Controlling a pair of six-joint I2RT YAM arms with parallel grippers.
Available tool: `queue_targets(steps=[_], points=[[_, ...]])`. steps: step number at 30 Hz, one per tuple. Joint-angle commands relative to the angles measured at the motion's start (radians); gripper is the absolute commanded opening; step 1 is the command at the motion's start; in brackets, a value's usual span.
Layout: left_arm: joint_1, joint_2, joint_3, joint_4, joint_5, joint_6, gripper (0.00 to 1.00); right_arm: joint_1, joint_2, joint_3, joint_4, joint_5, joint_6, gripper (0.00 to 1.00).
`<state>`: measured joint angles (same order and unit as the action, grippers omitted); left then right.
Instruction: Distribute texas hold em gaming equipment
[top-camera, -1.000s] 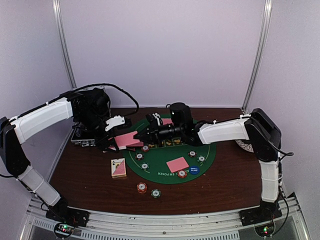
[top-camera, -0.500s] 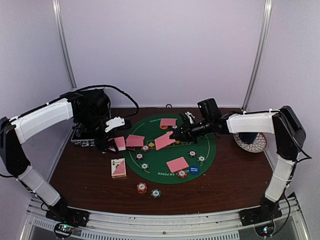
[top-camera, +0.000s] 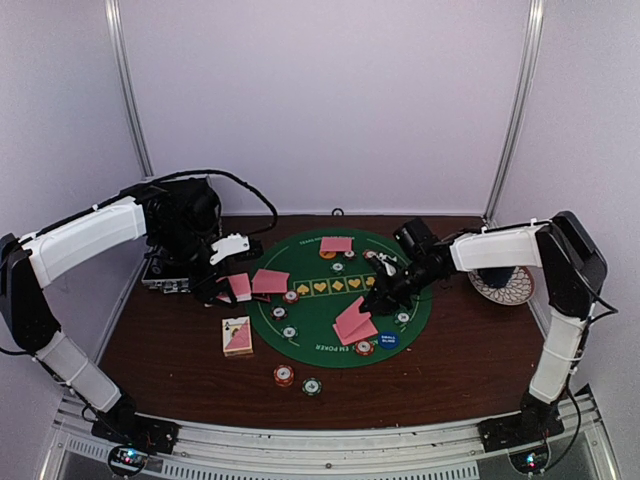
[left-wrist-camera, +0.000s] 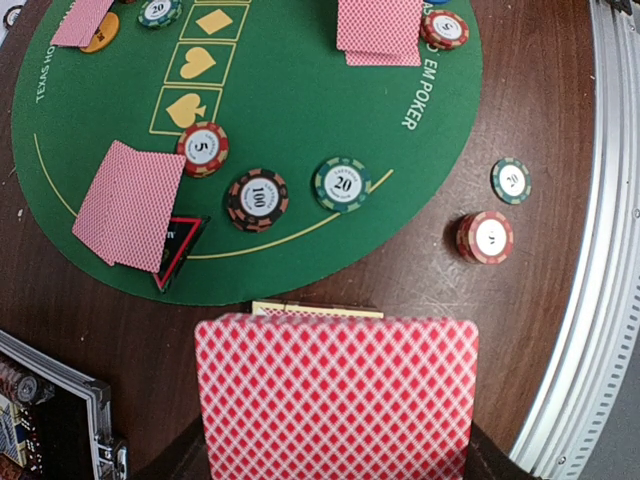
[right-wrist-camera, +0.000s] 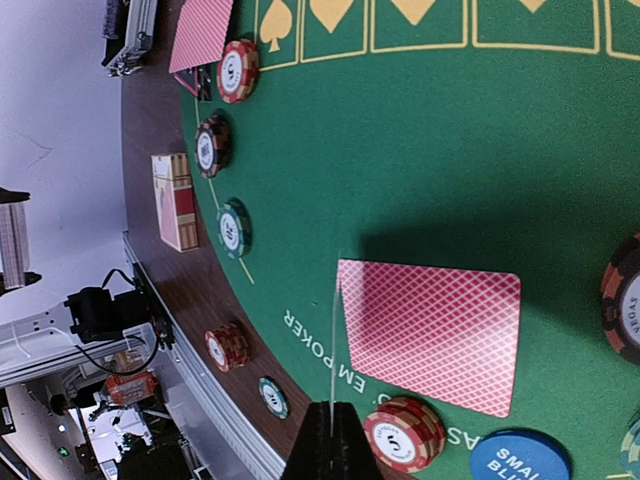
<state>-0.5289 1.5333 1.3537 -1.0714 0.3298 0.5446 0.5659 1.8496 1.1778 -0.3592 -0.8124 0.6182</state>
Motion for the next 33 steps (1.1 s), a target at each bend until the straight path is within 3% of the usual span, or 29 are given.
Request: queue_targets(steps=[1,4,13,21,24,33], points=[[0.004,-0.014,0.015,0.015,0.017,0.012,0.01,0.002,0.019,-0.017,-0.012,0.084,-0.055,0.00],[0.004,-0.014,0.013,0.013,0.021,0.014,0.01,0.004,0.025,-0.022,-0.025,0.116,-0.073,0.04],[0.004,-0.010,0.019,0.008,0.027,0.015,0.01,0.018,-0.046,0.024,-0.161,0.286,-0.154,0.54],[0.005,-0.011,0.024,0.008,0.035,0.011,0.01,0.082,-0.128,0.187,-0.228,0.333,-0.134,0.78],[0.004,-0.013,0.025,0.009,0.038,0.014,0.01,0.135,-0.129,0.212,-0.132,0.273,-0.034,0.85],[0.004,-0.005,0.034,0.009,0.059,-0.005,0.01,0.282,0.016,0.237,0.383,0.111,0.367,0.84]])
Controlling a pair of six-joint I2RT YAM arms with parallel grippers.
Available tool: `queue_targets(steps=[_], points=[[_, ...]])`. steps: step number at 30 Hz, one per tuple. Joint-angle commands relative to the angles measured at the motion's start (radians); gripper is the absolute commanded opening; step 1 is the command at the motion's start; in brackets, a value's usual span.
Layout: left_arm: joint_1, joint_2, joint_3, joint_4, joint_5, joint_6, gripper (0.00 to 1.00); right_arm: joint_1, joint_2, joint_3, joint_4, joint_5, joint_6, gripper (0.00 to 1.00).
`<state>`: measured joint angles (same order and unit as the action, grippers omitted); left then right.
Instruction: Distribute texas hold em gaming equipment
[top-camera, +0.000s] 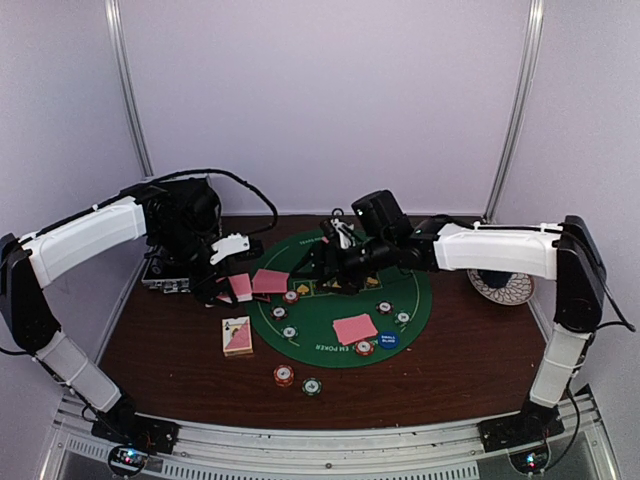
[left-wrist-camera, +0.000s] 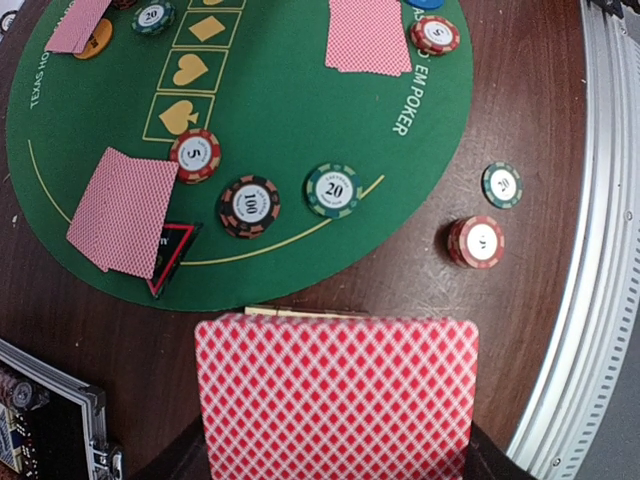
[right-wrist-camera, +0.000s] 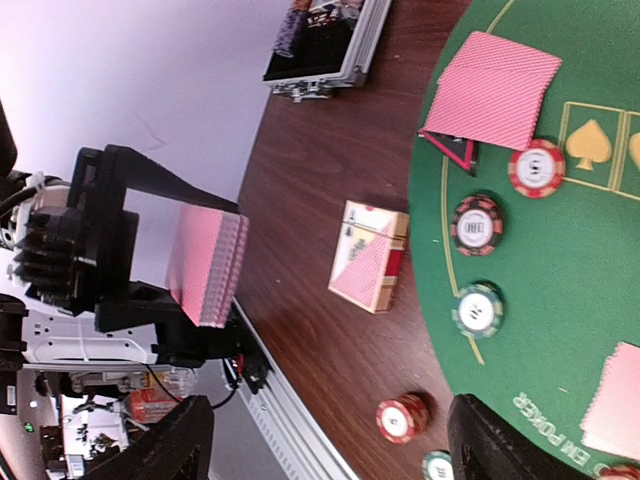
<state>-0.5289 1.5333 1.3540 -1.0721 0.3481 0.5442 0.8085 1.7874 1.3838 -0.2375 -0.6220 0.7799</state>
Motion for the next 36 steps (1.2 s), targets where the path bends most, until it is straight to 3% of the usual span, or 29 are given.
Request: queue_targets(steps=[1,14,36], points=[[0.004,-0.003,0.035,0.010,0.045,-0.007,0.01,0.050,0.097,0.042,0.299,-0.086,0.232,0.84],[0.003,0.005,0.040,0.031,0.050,-0.018,0.01,0.104,0.271,0.160,0.494,-0.153,0.395,0.81],[0.004,-0.003,0.047,0.032,0.042,-0.014,0.00,0.135,0.483,0.322,0.645,-0.230,0.571,0.70]])
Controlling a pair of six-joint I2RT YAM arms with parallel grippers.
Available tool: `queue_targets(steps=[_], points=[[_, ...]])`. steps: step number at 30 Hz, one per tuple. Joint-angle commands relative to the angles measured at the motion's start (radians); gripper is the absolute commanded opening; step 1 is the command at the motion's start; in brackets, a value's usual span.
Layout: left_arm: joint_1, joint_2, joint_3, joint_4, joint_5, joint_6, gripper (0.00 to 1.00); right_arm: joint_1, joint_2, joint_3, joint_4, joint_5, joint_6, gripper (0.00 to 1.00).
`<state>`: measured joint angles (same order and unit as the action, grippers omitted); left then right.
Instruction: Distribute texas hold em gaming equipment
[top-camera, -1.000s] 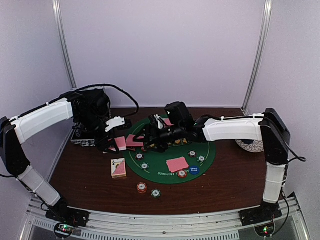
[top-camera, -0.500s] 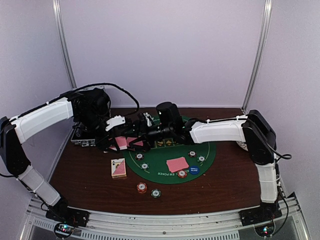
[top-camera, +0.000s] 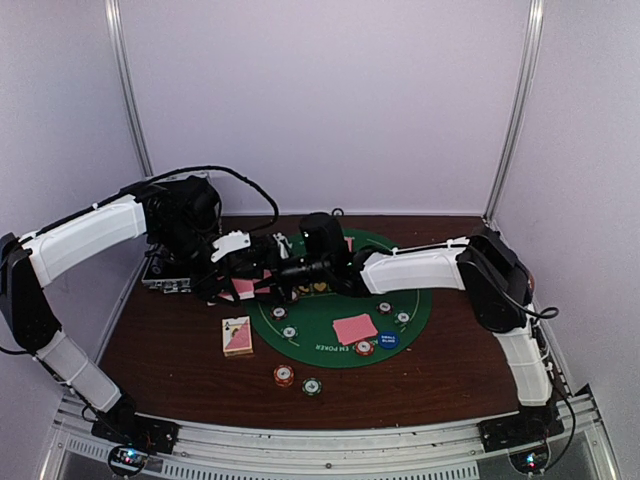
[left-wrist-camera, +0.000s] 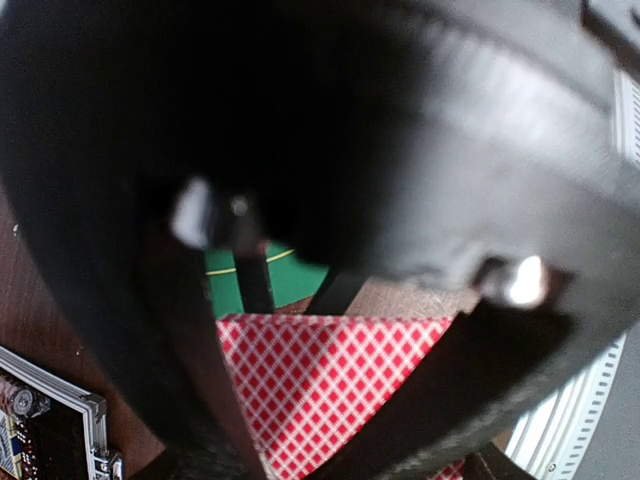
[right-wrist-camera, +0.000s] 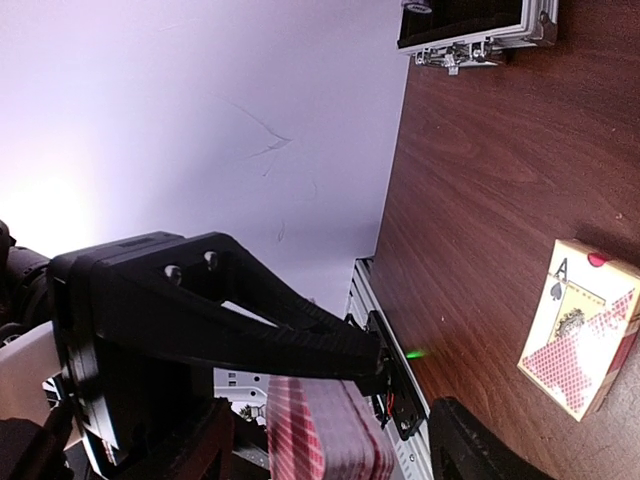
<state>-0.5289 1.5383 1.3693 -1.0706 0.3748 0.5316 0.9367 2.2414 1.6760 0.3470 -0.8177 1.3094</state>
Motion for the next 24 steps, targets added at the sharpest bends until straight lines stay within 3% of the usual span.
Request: queue_targets(steps=[1,24], points=[[0.005,-0.011,0.030,0.031,0.014,-0.001,0.00,0.007,0.032,0.030,0.064,-0.044,0.046,0.69],[0.004,-0.017,0.019,0.031,0.005,0.005,0.00,-0.076,-0.092,-0.132,0.049,-0.113,0.001,0.39]])
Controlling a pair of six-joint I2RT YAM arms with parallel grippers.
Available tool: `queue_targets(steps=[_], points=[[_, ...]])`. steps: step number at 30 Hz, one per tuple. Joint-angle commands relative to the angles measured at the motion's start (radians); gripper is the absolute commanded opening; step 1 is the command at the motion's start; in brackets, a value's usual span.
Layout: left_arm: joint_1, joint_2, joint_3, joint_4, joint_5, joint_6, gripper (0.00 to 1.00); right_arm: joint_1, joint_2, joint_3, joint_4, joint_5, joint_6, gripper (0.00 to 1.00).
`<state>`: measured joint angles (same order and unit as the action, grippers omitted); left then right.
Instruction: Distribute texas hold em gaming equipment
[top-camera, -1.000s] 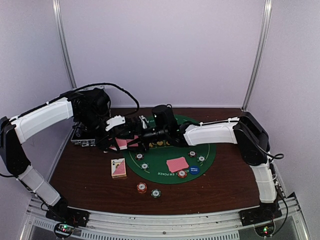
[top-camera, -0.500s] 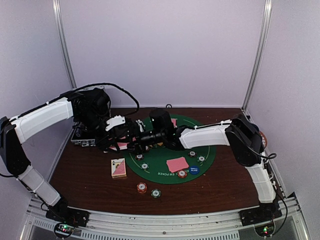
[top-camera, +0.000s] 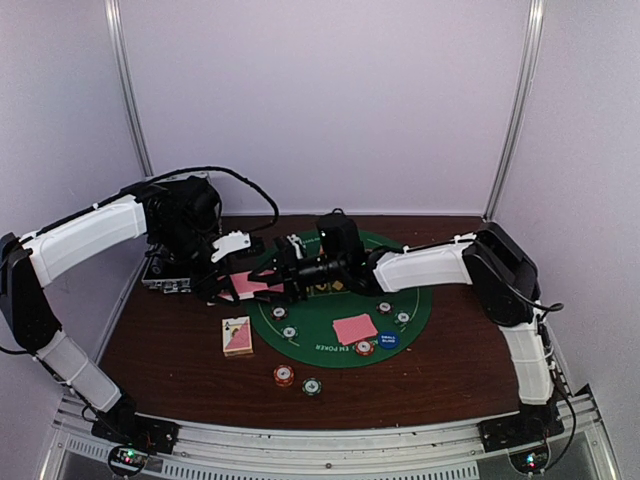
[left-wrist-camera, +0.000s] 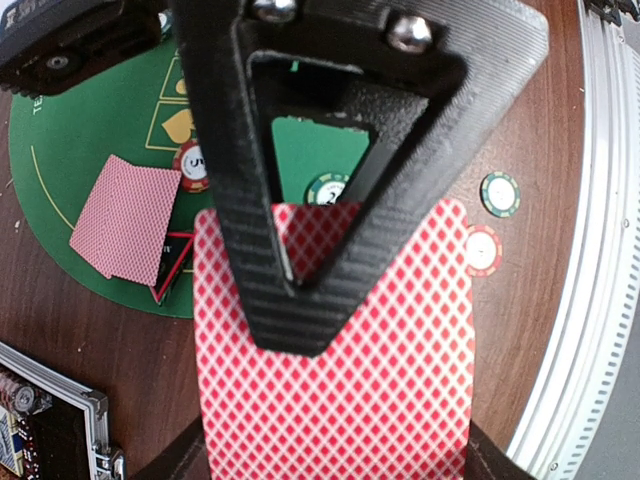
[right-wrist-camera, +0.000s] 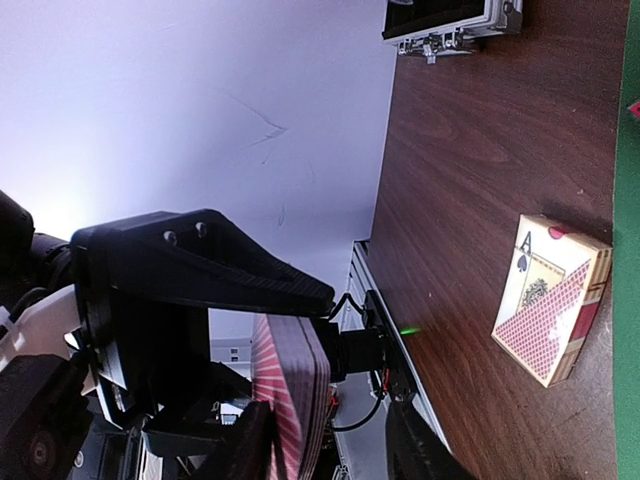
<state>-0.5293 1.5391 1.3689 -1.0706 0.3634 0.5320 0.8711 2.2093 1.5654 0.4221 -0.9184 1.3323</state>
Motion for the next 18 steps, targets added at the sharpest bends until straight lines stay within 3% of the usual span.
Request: queue_targets(steps=[1,3,18], points=[[0.005,-0.017,0.020,0.029,0.016,0.005,0.00,-0.011,-0.068,-0.022,-0.023,-0.013,-0.020,0.36],[0.005,-0.016,0.019,0.030,0.014,0.005,0.00,-0.013,-0.081,-0.027,-0.018,-0.015,-0.014,0.28],[0.004,-0.020,0.007,0.031,0.001,0.010,0.00,-0.042,-0.157,-0.080,-0.016,-0.048,0.010,0.00]])
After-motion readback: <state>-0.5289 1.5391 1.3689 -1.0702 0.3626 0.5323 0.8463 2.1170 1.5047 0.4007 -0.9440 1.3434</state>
